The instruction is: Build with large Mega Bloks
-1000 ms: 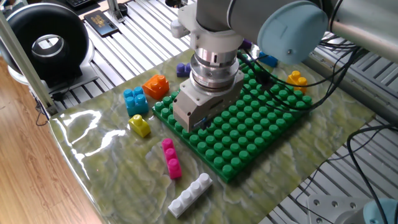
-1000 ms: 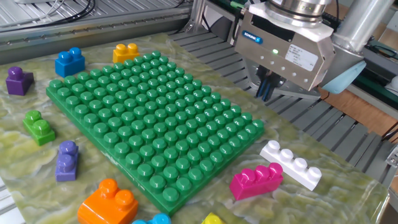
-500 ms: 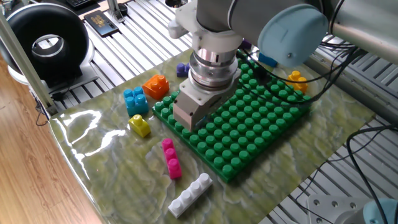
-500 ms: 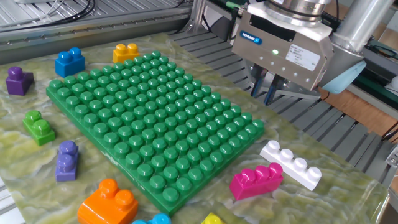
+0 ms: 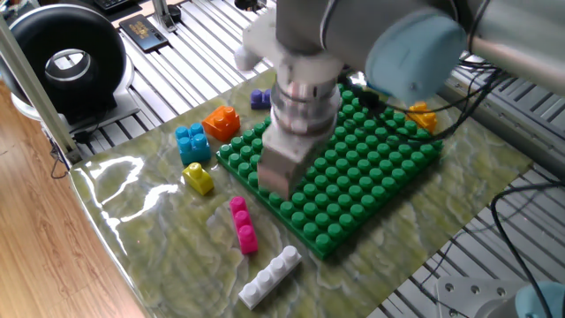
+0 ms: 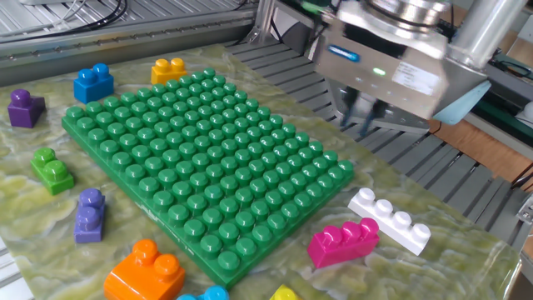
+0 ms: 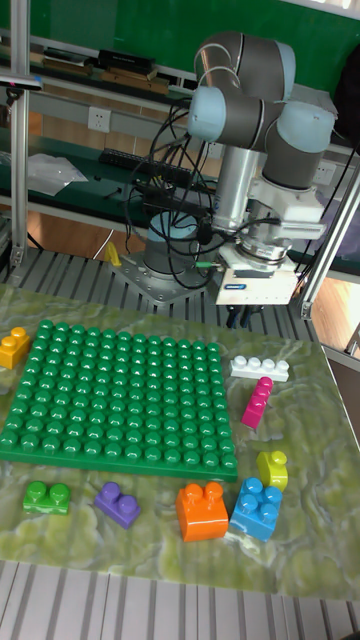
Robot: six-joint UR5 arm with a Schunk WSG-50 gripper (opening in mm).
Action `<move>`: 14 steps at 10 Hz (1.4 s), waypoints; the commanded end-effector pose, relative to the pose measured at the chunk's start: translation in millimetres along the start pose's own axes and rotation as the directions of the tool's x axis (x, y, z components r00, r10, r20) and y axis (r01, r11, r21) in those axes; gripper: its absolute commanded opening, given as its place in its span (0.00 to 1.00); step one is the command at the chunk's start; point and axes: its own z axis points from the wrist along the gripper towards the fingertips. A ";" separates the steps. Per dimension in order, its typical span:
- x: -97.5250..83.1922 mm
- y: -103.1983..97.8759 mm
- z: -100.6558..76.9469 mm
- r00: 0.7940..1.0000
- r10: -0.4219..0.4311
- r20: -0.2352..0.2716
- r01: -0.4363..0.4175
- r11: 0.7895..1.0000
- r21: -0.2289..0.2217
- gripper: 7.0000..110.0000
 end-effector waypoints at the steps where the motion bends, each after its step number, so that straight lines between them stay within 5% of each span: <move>1: 28.5 81.3 10.3 0.980 -0.191 0.063 0.196 0.976 -0.096 0.15; 3: 53.0 100.0 17.2 0.916 -0.396 0.061 0.401 0.912 -0.092 0.15; 5: 57.4 114.5 35.8 0.879 -0.467 0.096 0.475 0.874 -0.099 0.15; 6: 49.0 110.3 48.7 0.866 -0.487 0.113 0.497 0.864 -0.088 0.15; 7: 40.4 90.2 57.3 0.827 -0.556 0.079 0.561 0.827 -0.048 0.15; 9: 51.0 68.4 58.3 0.787 -0.617 -0.010 0.617 0.787 -0.008 0.15; 10: 51.2 69.2 58.3 0.756 -0.654 -0.008 0.654 0.756 -0.011 0.15; 11: 30.6 91.1 57.5 0.763 -0.637 0.111 0.642 0.766 -0.018 0.36; 12: 19.7 102.1 53.4 0.756 -0.632 0.171 0.646 0.762 -0.041 0.36; 14: 31.9 70.2 50.8 0.728 -0.684 0.046 0.685 0.728 -0.033 0.36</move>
